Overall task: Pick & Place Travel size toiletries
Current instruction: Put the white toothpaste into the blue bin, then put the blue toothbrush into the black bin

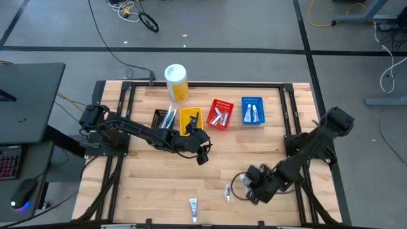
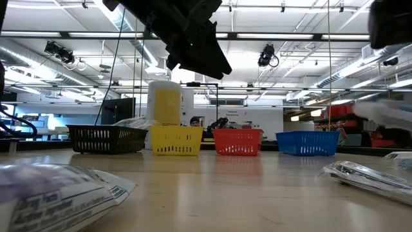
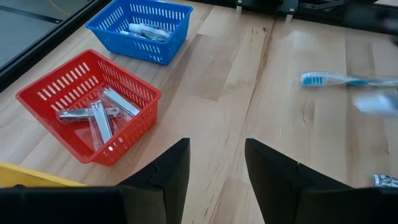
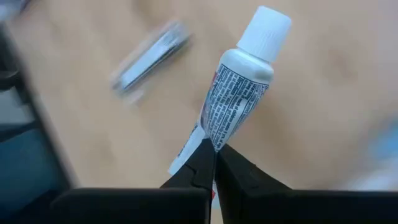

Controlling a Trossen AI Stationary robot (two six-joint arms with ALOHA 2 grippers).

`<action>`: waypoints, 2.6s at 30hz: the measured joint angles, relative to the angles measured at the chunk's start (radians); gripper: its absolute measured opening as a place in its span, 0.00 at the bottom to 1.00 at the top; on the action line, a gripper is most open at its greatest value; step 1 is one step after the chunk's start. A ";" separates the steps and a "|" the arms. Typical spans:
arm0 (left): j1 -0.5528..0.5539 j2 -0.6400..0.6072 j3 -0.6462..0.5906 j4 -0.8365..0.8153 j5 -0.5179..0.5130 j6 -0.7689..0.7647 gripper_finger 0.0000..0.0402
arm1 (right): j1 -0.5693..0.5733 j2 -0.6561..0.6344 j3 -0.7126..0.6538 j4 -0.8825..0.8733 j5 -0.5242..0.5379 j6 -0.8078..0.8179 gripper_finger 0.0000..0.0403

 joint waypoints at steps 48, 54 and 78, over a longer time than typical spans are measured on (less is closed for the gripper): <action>-0.003 0.000 0.000 0.000 0.000 -0.029 0.41 | -1.192 -0.341 -0.330 0.176 0.191 -1.031 0.24; -0.001 0.000 0.000 0.000 0.000 -0.029 0.41 | -1.124 -0.353 -0.280 0.185 -0.007 -1.027 0.25; -0.007 0.000 0.000 0.000 0.043 -0.030 0.41 | -0.408 -0.356 -0.405 0.456 -0.008 -0.602 0.25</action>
